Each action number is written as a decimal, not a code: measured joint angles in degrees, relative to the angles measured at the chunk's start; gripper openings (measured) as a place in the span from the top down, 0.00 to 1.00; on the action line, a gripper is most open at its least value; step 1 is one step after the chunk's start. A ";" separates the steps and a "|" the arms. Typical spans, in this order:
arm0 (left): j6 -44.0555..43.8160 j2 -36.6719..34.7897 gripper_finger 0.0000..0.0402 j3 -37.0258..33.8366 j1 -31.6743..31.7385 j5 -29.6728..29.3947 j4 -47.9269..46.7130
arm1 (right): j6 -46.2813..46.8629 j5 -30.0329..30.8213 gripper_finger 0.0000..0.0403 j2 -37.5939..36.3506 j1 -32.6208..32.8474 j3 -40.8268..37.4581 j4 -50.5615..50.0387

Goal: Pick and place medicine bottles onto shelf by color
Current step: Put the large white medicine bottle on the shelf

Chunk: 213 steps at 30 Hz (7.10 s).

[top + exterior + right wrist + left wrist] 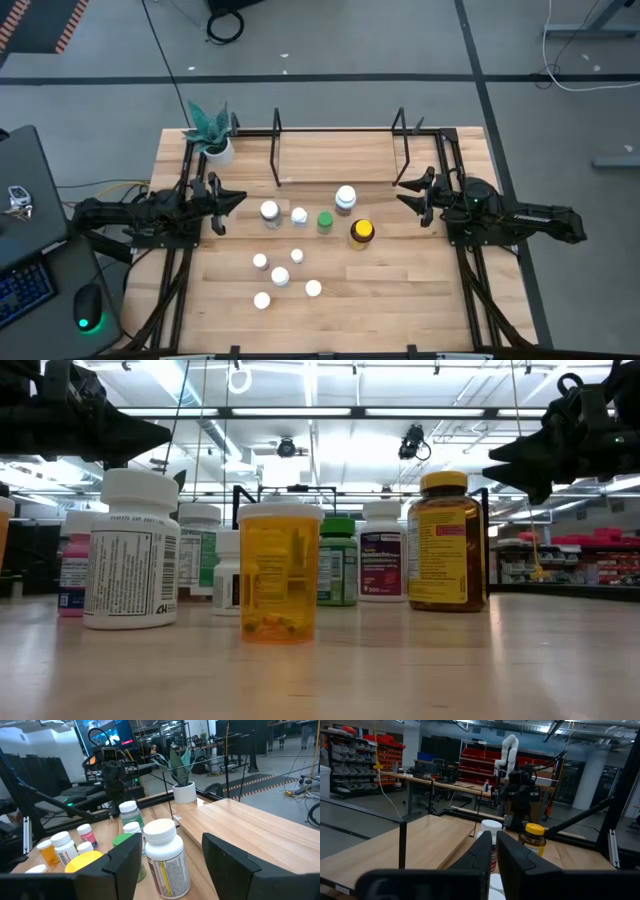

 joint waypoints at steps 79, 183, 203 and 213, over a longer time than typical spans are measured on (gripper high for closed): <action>0.00 0.00 0.90 -0.01 0.00 -0.02 0.02 | -0.28 0.02 0.47 0.00 0.02 0.00 3.06; 0.00 0.00 0.90 -0.01 -0.01 -0.01 0.02 | -16.22 -6.01 0.03 89.79 0.17 70.65 -42.56; 0.00 0.00 0.90 -0.01 0.01 -0.02 0.00 | -18.43 -3.98 0.05 106.23 0.83 89.60 -62.78; 0.00 0.00 0.92 -0.01 0.01 -0.02 0.02 | -18.73 -3.87 0.06 110.90 0.94 92.25 -65.67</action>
